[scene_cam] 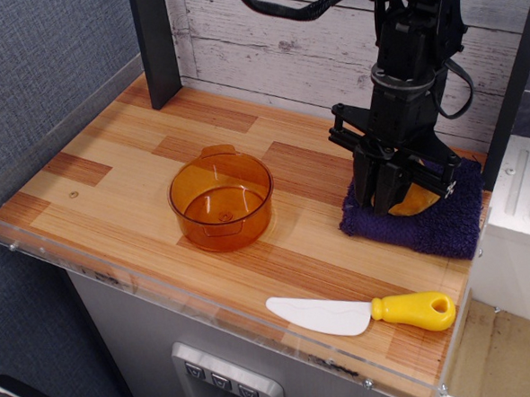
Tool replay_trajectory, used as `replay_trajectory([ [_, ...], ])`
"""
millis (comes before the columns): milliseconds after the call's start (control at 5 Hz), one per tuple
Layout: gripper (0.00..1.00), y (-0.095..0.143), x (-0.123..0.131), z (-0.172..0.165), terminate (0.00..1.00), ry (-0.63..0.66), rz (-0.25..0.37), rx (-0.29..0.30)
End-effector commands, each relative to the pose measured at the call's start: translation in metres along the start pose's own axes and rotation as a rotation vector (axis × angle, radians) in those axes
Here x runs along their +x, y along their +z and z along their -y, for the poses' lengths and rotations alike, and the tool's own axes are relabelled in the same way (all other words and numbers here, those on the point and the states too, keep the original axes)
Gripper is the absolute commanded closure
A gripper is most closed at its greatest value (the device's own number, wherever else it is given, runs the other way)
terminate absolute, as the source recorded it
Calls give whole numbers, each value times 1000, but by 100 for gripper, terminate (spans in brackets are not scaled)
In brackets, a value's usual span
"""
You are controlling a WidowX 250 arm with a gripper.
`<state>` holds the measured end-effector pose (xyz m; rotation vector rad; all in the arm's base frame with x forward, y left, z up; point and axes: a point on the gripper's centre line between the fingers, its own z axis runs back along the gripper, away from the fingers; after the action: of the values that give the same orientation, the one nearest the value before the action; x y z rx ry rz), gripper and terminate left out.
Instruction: Move the object on the purple cloth above the bowl
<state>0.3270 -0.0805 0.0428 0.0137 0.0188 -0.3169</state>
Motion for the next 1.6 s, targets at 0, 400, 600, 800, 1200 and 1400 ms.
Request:
replay_trajectory([
  [0, 100, 39, 6, 8, 0, -60, 120, -4],
  [400, 100, 138, 16, 26, 0, -161, 291, 65],
  [600, 100, 176, -3, 14, 0, -98, 286, 115],
  [800, 100, 183, -34, -27, 0, 43, 288, 111],
  [1200, 100, 168, -64, -81, 0, 157, 250, 117],
  [1400, 100, 152, -62, -93, 0, 171, 210, 100],
])
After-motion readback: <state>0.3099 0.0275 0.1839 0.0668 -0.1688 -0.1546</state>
